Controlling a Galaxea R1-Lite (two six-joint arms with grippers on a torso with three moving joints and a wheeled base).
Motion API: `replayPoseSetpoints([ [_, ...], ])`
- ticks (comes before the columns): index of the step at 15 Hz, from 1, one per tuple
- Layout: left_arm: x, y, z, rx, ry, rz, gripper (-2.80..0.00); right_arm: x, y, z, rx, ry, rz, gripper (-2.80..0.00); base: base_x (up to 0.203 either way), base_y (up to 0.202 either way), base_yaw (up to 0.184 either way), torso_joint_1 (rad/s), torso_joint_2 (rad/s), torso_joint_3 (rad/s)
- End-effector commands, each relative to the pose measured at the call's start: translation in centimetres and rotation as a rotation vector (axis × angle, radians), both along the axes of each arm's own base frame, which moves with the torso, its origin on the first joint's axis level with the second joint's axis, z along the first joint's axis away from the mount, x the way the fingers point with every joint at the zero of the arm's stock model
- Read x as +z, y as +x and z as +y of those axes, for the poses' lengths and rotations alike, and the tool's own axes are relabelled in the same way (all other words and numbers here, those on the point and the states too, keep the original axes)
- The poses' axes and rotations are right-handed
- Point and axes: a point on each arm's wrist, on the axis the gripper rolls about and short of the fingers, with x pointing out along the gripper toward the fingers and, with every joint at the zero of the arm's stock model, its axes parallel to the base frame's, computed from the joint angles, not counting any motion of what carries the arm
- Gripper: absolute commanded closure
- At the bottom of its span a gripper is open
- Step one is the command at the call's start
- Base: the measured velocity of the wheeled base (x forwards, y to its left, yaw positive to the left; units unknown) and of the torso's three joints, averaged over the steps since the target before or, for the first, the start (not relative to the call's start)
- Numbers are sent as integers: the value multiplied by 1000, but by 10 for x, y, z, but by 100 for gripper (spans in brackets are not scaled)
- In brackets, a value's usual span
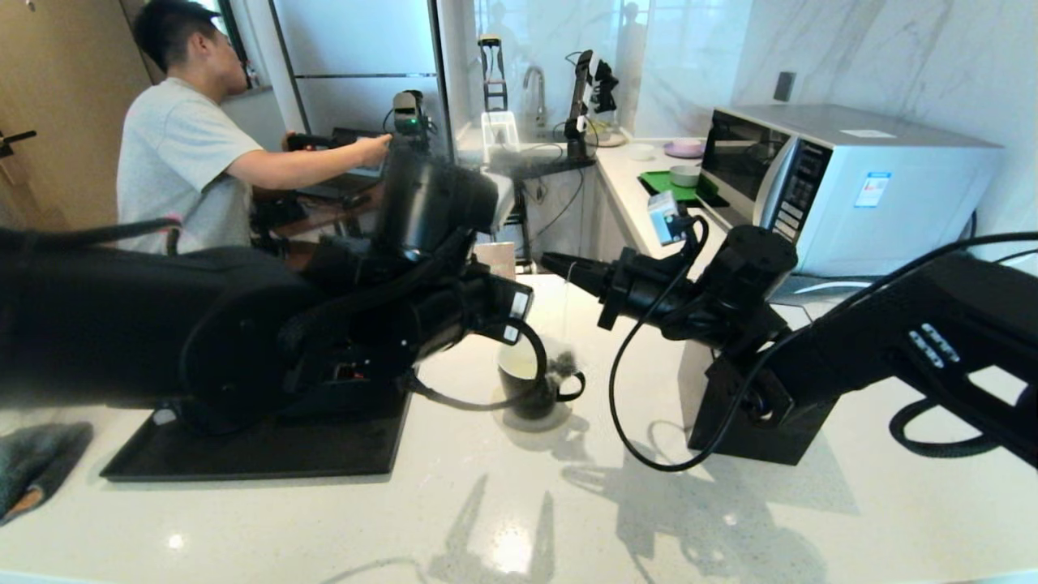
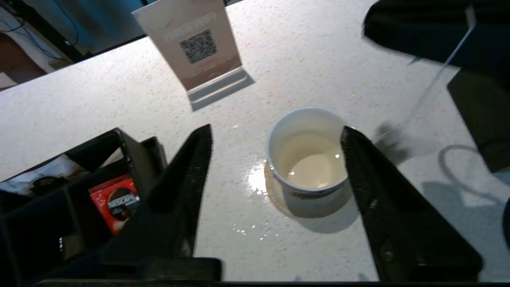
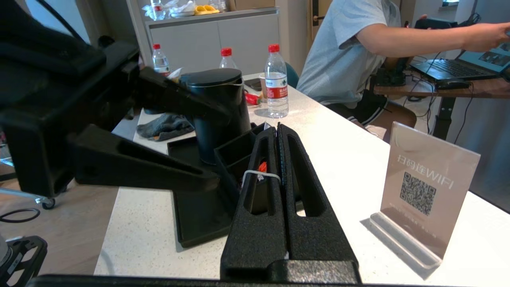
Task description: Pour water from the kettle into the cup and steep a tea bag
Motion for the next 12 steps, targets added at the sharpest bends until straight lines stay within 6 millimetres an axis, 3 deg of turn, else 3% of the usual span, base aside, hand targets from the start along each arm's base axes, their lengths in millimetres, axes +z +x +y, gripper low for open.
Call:
replayPoseSetpoints([
  [1,4,-7,12,16,-3,-5,0,9,3,1,3,11,-23,0,0,0,0,0,0,0],
  [6,9,-19,42,66,-2,-9,0,19,11,-3,-13,9,-22,0,0,0,0,0,0,0],
  [12,-9,-49,98,163,34,40,0,31,20,-1,-17,6,-18,0,0,0,0,0,0,0],
])
